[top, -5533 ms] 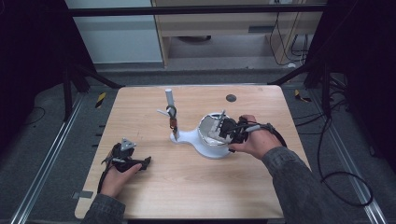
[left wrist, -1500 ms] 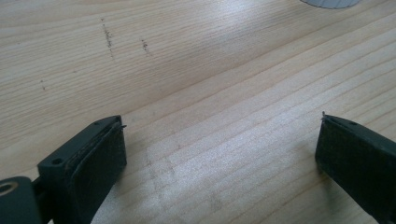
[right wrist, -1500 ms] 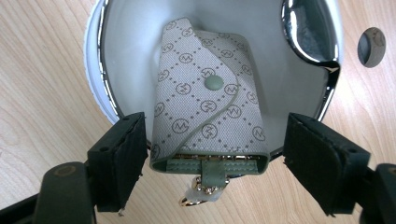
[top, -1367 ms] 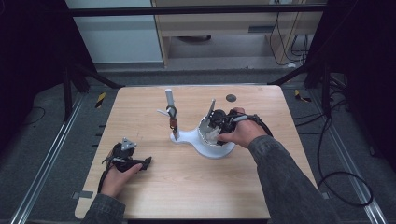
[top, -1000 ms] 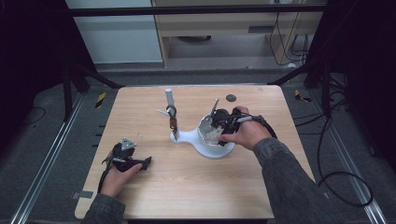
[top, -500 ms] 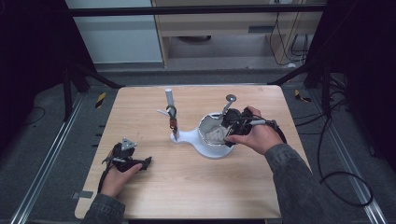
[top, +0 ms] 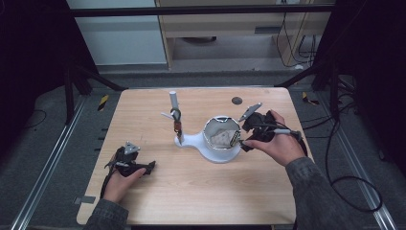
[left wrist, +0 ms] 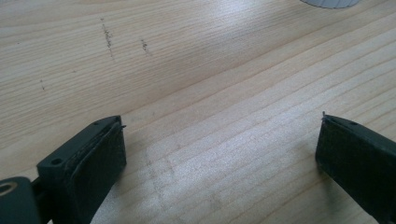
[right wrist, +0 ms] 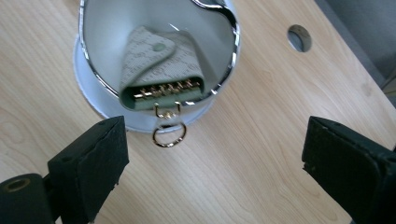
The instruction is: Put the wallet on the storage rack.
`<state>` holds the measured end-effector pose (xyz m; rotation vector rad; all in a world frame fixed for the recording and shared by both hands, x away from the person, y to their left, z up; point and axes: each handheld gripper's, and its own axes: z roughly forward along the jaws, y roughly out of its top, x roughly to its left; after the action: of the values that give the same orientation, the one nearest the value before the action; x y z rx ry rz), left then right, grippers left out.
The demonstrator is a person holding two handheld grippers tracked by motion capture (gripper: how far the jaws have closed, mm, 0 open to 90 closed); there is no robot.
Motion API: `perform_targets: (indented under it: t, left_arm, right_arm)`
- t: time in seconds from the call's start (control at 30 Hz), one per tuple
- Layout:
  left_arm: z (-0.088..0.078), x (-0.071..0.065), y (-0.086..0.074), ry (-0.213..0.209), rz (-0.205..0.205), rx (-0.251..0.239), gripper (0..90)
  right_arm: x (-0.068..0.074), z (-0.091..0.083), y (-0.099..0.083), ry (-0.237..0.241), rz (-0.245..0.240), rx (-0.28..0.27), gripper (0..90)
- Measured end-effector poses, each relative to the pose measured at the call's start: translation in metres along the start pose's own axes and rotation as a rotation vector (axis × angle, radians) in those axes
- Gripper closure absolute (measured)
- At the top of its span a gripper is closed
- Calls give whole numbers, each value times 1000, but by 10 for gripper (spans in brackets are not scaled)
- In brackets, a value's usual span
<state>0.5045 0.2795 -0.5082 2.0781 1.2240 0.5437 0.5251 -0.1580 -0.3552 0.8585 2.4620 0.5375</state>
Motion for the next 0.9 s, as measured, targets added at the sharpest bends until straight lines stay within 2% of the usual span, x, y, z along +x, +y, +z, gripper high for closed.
perform_targets:
  t: [0.4,0.6,0.9]
  left_arm:
    - [0,0,0,2,0,1,9]
    - [0,0,0,2,0,1,9]
    - [0,0,0,3,0,1,8]
  right_arm:
    - [-5,-2,-38,-1,84,-39,57]
    - [-3,7,-62,2,129,-36,59]
    - [-1,31,-92,14,190,-15,73]
